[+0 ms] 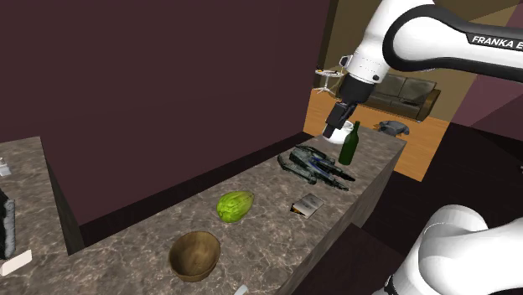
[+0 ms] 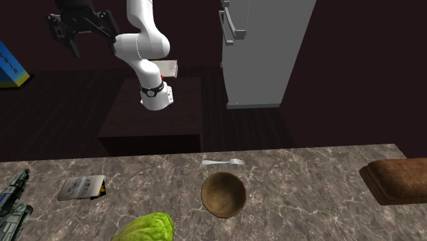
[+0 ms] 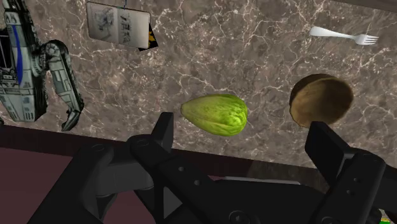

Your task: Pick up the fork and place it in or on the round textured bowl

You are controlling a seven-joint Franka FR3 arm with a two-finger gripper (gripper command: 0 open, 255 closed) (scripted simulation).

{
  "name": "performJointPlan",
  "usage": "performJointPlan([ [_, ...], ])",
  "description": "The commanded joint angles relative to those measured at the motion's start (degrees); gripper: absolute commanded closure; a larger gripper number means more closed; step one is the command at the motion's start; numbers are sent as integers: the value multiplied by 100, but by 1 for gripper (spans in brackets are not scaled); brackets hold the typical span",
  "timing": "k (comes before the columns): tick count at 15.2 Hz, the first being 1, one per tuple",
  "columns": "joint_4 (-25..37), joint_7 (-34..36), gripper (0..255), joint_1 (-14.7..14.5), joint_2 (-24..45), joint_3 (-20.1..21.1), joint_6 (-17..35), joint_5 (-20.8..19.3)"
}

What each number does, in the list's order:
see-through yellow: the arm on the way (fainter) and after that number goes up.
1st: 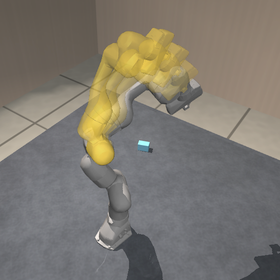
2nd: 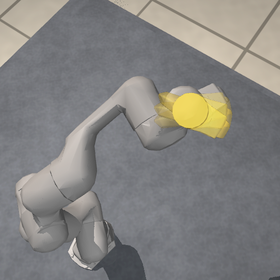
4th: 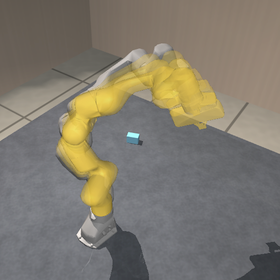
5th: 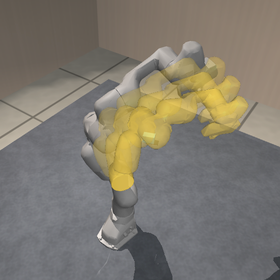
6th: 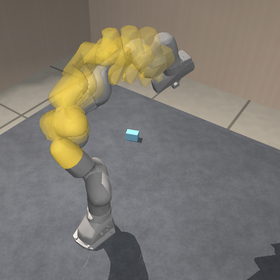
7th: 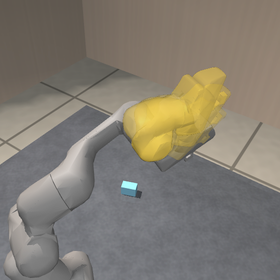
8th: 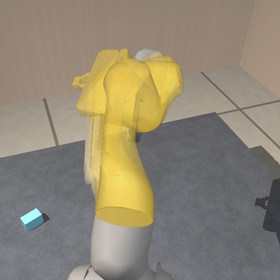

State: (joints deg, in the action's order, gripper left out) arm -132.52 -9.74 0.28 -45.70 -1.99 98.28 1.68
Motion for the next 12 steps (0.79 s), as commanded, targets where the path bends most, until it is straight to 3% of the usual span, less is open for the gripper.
performJointPlan([
  [1,0,0,0,0,0,0,0,0],
  [12,-1080,-373,0,-695,751,580,1813,268],
])
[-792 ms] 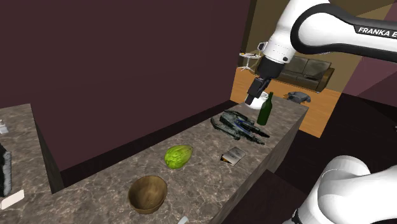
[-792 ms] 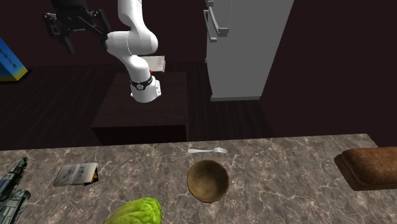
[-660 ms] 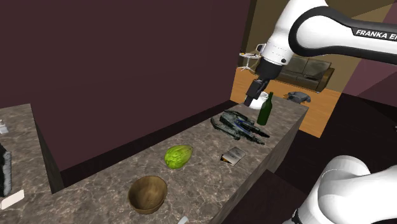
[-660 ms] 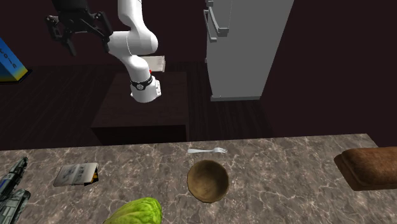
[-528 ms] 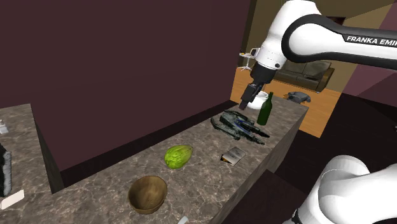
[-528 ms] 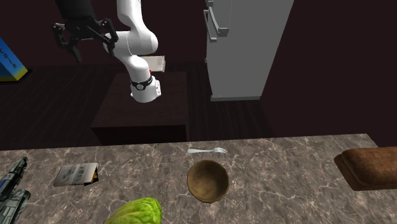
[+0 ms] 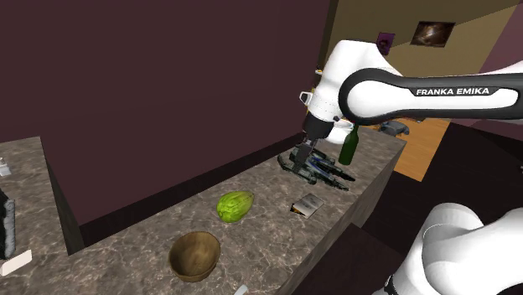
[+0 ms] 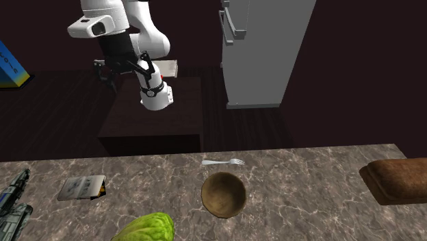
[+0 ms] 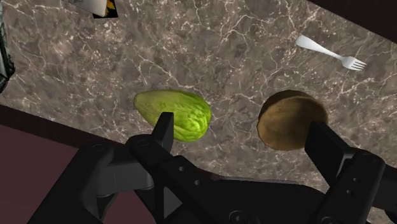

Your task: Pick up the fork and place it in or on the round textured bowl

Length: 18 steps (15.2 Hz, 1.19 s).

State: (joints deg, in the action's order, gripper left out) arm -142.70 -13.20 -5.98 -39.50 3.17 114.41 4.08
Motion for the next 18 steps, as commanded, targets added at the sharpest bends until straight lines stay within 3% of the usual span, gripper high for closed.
performJointPlan([
  [1,-131,-60,0,-133,233,120,371,48],
  [11,-553,-340,0,-706,1576,706,2107,152],
  [18,-543,-368,0,-963,2806,1167,3286,-73],
])
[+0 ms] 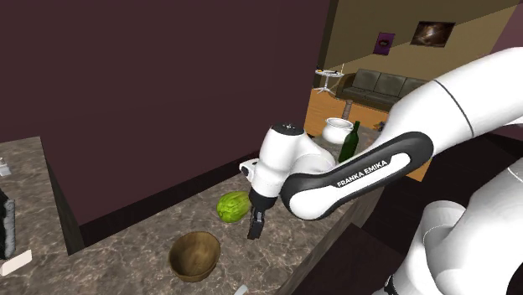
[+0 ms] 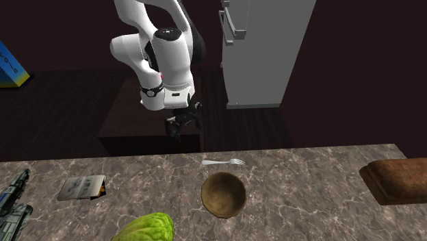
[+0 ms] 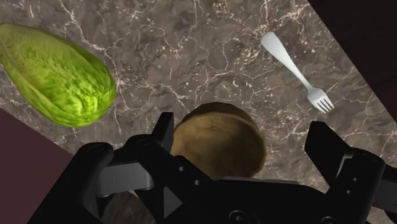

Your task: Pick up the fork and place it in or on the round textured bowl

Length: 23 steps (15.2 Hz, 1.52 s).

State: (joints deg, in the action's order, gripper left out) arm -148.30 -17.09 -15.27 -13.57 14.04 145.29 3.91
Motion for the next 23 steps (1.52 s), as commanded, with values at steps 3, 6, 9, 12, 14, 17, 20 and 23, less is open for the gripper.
performJointPlan([
  [3,98,131,0,-95,797,278,666,-339],
  [6,226,374,0,-153,1410,434,1094,-813],
  [9,410,762,0,-303,2042,452,1459,-1489],
  [12,651,1200,0,-629,2670,271,1756,-2227],
  [14,838,1461,0,-922,3077,78,1927,-2669],
  [17,1149,1762,0,-1419,3668,-253,2159,-3198],
  [20,1488,1971,0,-1909,4245,-559,2369,-3594],
  [23,1587,2042,0,-2018,4431,-685,2470,-3670],
])
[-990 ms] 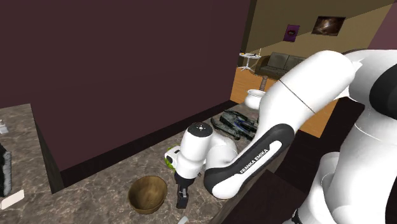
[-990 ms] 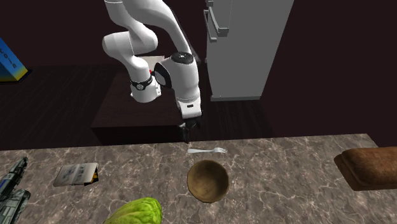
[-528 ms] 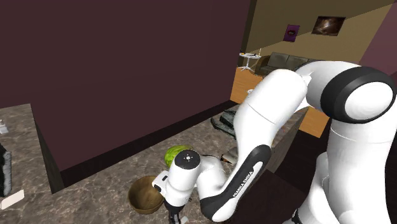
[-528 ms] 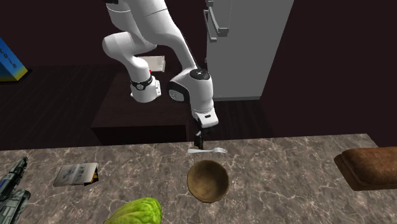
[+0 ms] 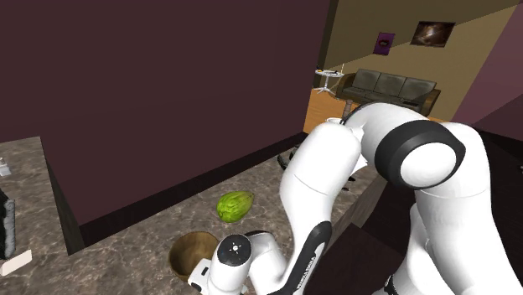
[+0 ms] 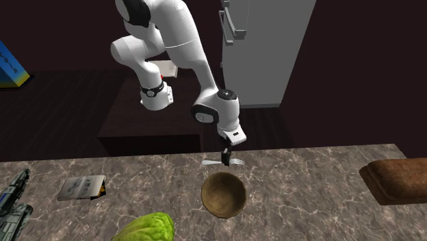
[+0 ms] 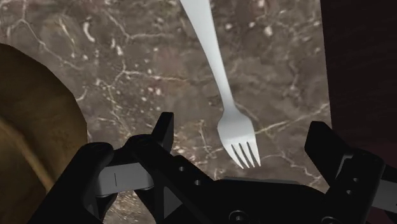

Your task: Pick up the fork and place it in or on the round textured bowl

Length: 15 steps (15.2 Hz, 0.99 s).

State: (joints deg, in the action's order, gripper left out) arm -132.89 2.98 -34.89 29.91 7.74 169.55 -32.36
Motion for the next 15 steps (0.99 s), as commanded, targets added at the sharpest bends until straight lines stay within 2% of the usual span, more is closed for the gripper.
performJointPlan([
  [1,93,68,0,-103,172,-111,92,-77],
  [5,325,198,0,-302,578,-347,299,-198],
  [13,324,196,0,-303,578,-347,299,-195],
  [14,324,196,255,-303,578,-347,299,-195],
  [15,324,196,255,-303,578,-347,299,-195],
])
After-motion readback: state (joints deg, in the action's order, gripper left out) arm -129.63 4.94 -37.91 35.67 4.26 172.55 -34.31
